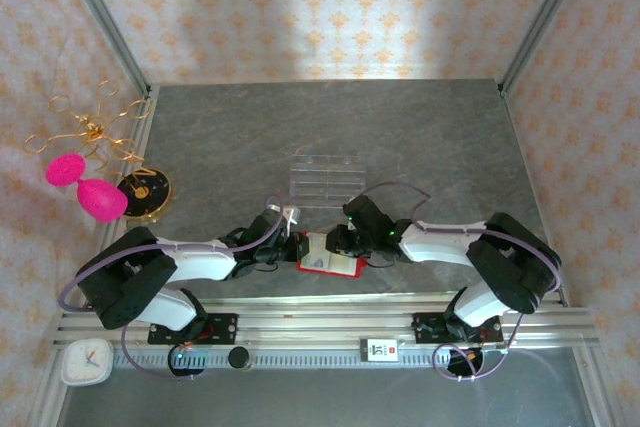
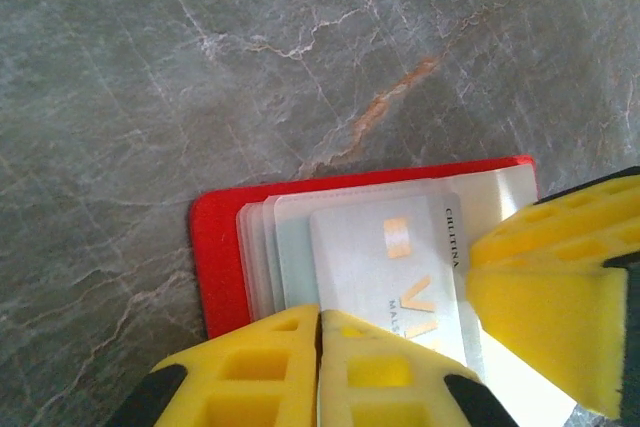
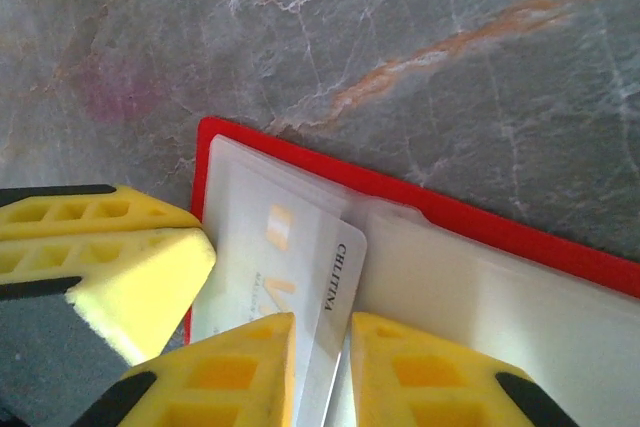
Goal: Take the credit cards out of the card holder
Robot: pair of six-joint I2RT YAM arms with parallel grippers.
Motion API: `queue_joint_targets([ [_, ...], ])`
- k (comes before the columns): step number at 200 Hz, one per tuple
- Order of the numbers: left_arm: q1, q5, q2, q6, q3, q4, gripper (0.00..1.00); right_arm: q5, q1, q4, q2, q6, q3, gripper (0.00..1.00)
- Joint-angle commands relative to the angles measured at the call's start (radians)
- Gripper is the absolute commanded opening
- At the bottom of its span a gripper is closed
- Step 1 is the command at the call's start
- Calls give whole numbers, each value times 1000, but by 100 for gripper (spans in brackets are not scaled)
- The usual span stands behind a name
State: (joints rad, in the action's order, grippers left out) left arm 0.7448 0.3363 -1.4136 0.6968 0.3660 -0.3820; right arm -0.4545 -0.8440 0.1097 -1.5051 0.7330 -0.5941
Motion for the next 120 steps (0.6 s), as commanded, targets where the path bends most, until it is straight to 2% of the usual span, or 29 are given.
queue_joint_targets([
  [1, 15, 15, -23, -26, -10, 53, 8, -8, 5, 15, -30, 12, 20, 21],
  [16, 19, 16, -24, -30, -14, 61, 7, -7, 6, 26, -28, 18, 30, 21],
  [52, 19, 17, -17, -25, -28, 61, 6, -15, 11, 58, -10, 25, 53, 0],
  [120, 16, 14, 2, -19, -38, 57, 5, 73, 31, -26, 145, 21, 114, 0],
])
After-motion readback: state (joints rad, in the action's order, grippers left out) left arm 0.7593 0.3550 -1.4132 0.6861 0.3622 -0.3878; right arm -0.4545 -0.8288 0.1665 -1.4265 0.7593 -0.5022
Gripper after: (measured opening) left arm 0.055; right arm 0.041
